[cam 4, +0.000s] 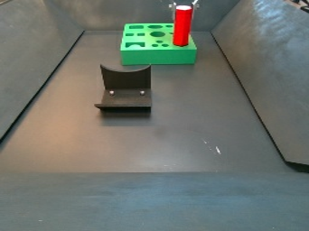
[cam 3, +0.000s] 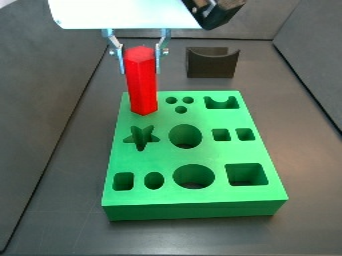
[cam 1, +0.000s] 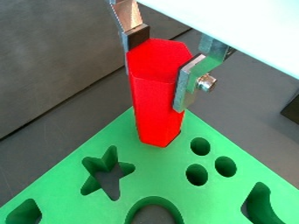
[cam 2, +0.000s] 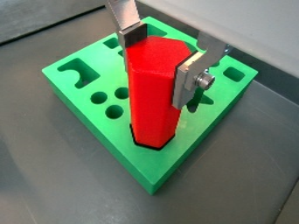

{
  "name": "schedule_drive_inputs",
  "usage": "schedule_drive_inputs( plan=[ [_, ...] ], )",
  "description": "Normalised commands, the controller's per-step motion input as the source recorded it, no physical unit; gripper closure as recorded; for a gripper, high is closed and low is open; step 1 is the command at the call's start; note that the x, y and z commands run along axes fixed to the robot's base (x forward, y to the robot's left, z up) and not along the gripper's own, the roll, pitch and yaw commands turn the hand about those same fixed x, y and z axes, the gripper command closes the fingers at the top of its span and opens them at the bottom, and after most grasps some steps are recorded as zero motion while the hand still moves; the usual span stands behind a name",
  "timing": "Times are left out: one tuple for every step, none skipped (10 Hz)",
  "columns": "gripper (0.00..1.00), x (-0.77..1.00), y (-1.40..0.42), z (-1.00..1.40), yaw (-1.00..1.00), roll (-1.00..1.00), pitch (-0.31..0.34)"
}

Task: Insert the hexagon object.

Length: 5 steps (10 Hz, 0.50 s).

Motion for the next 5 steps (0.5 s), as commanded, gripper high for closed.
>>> schedule_drive_inputs(
  plan=[
    [1.0,-0.07,0.09,-0.82,-0.04,-0.08,-0.037],
    [1.0,-0.35,0.04,-0.71,-0.15,-0.13,-0.104],
    [1.0,-0.07,0.06,-0.87,-0.03,-0.1,-0.079],
    [1.0,0.0,0.02,-1.0,0.0,0.0,-0.05],
    [1.0,0.0,0.07,-1.0,0.0,0.08,0.0]
  ],
)
